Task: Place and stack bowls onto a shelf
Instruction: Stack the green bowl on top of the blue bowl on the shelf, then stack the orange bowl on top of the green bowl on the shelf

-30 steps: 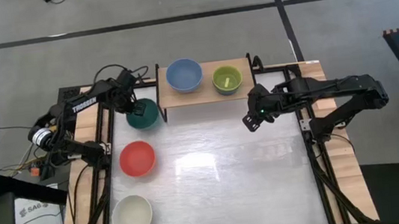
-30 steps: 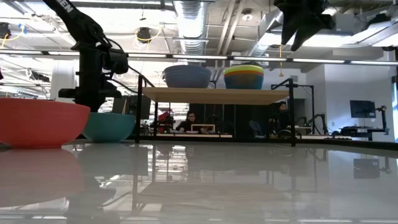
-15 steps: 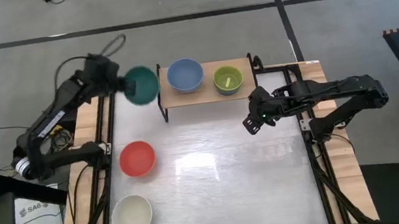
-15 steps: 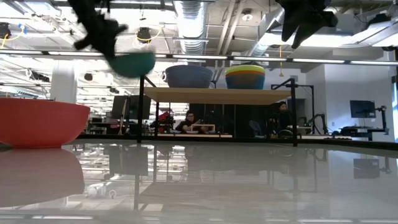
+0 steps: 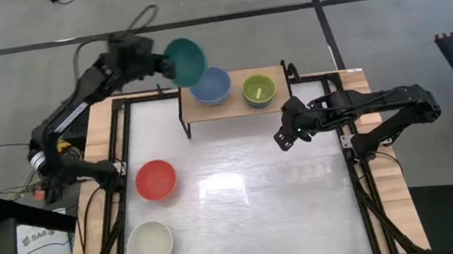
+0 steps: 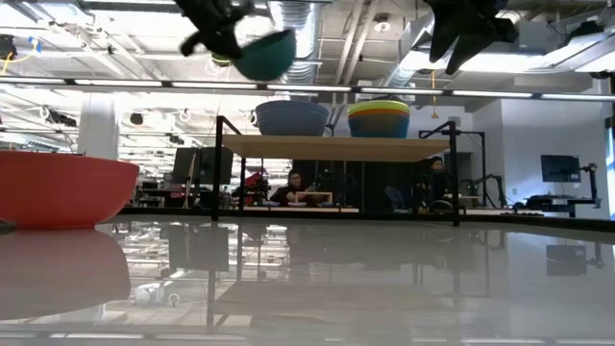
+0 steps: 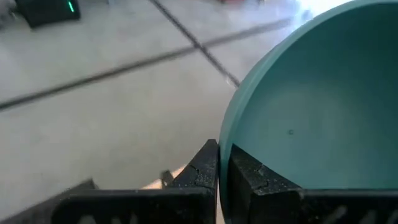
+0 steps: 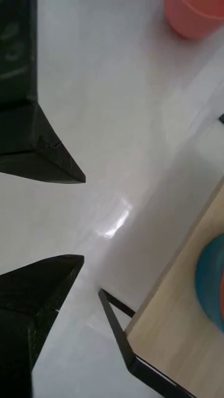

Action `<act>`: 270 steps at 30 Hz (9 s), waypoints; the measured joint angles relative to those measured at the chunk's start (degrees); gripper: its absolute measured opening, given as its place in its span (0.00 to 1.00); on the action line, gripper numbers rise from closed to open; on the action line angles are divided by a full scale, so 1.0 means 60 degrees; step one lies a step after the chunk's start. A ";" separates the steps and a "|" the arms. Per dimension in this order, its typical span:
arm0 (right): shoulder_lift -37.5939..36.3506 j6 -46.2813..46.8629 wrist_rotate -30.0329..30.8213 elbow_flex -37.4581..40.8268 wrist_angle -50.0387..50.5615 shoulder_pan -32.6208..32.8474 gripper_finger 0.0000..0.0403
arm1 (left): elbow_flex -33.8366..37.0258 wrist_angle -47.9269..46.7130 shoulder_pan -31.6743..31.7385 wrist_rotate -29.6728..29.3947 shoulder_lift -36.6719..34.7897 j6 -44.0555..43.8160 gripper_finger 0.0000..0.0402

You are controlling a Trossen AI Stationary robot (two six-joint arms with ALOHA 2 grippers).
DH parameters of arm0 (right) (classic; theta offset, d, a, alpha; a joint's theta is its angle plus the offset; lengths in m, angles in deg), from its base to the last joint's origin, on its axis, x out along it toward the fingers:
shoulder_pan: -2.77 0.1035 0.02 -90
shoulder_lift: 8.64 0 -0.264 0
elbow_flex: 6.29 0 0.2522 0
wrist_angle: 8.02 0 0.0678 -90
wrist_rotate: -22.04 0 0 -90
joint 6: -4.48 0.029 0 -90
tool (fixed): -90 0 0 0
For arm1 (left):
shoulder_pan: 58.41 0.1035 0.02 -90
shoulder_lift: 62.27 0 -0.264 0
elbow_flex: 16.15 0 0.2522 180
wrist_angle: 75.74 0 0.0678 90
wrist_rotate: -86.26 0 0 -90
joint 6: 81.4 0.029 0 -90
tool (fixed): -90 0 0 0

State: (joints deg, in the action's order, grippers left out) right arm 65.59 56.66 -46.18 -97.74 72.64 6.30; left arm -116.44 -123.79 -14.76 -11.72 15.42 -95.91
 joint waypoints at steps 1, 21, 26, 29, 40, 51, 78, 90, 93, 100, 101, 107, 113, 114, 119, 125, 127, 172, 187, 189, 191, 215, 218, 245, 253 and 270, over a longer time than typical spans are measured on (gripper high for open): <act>0.0000 0.0086 -0.0008 0.0000 0.0045 0.0051 0.56 | -0.0316 -0.0281 -0.0066 0.0000 0.0384 0.0001 0.00; -0.0044 0.2282 0.0397 0.0000 0.1295 0.1453 0.56 | -0.4471 -0.3394 -0.0344 0.1223 0.4120 0.0828 0.00; -0.0044 0.2419 0.0397 0.0000 0.1271 0.1599 0.56 | -0.4464 -0.3415 -0.0340 0.1308 0.4120 0.0879 0.00; -0.0044 0.2467 0.0416 0.0000 0.1247 0.1573 0.56 | -0.4463 -0.3542 -0.0344 0.1452 0.4119 0.0881 0.00; -0.0044 0.2474 0.0498 0.0000 0.1118 0.1515 0.56 | -0.4460 -0.3795 -0.0351 0.1751 0.4116 0.0776 0.00; -0.0044 0.2422 0.0499 0.0000 0.0891 0.1439 0.56 | -0.4457 -0.4082 -0.0305 0.1454 0.4198 0.1304 0.03; 0.0018 0.2439 0.0561 0.0000 0.0030 0.1338 0.56 | -0.5545 -0.3321 -0.0271 0.0863 0.5172 0.1844 0.35; 0.0018 0.2785 0.0517 0.0000 -0.0024 0.1660 0.56 | -0.5733 -0.3578 -0.0286 0.1019 0.5762 0.2085 0.35; 0.0018 0.2805 0.0517 0.0000 -0.0057 0.1657 0.56 | -0.6062 -0.3558 -0.0286 0.1023 0.5498 0.2293 0.35; 0.0054 0.2755 0.0595 0.0010 -0.0967 0.1635 0.56 | -0.6170 -0.3609 -0.0422 0.1312 0.4660 0.3149 0.35; 0.0171 0.2751 0.0612 0.0018 -0.1253 0.1635 0.56 | -0.6165 -0.3675 -0.0446 0.1461 0.4582 0.3252 0.35; 0.1110 0.2780 0.0613 0.0025 -0.2558 0.1699 0.56 | -0.6155 -0.4492 -0.0485 0.2362 0.4416 0.3694 0.33; 0.2487 0.3440 0.0077 0.0048 -0.3678 0.2084 0.56 | -0.6147 -0.4678 -0.0763 0.2960 0.4029 0.4112 0.28; 0.2653 0.3519 -0.0006 0.0051 -0.3852 0.2163 0.56 | -0.6147 -0.4671 -0.0790 0.3053 0.3922 0.4132 0.27; 0.2929 0.3674 -0.0115 0.0039 -0.4041 0.2514 0.56 | -0.6060 -0.4986 -0.0864 0.3119 0.3222 0.4016 0.24; 0.2505 0.3413 0.0125 0.0044 -0.3610 0.2649 0.56 | -0.2391 -0.2739 -0.1410 0.3157 0.0734 0.2588 0.22; 0.2302 0.3352 0.0205 0.0029 -0.3550 0.2679 0.56 | -0.0778 -0.1790 -0.1782 0.2807 -0.0382 0.1876 0.22; 0.3913 0.1876 -0.1555 0.0040 -0.5115 0.3417 0.56 | 0.8396 -0.4765 -0.9631 -0.2498 -0.5318 -0.8307 0.22; 0.3605 0.2195 -0.1660 0.0044 -0.5159 0.2555 0.56 | 0.8763 -0.4250 -0.6511 -0.0784 -0.5202 -0.4534 0.40; 0.3606 0.2276 -0.1616 0.0039 -0.5330 0.2446 0.56 | 0.8763 -0.4292 -0.6173 -0.0647 -0.5143 -0.4060 0.44; 0.3603 0.2299 -0.1601 0.0036 -0.5344 0.2362 0.56 | 0.8763 -0.4271 -0.5872 -0.0635 -0.5058 -0.3606 0.47; 0.3603 0.3253 -0.0861 0.0036 -0.5346 0.3145 0.56 | 0.8829 -0.4099 -0.4854 -0.0133 -0.2465 -0.3170 0.48; 0.3603 0.3249 -0.0830 0.0036 -0.5328 0.3169 0.56 | 0.8832 -0.3923 -0.4854 0.0030 -0.2184 -0.3045 0.44; 0.3101 0.3043 -0.1085 0.0042 -0.4108 0.3425 0.56 | 0.6556 -0.3436 -0.6111 -0.1038 -0.4000 -0.2522 0.00; 0.2047 0.2560 -0.0098 0.0033 -0.4456 0.3081 0.56 | 0.6419 -0.2130 -0.7233 -0.1075 -0.4022 -0.2425 0.00; 0.2047 -0.1564 0.0213 -0.0261 -0.8618 0.1824 0.56 | 0.5507 -0.0150 -0.8303 -0.3134 -0.2741 -0.3761 0.00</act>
State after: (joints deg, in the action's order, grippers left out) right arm 77.88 47.28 -44.90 -99.31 20.93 17.25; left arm -83.40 -124.69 -64.58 -30.53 -1.03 -118.47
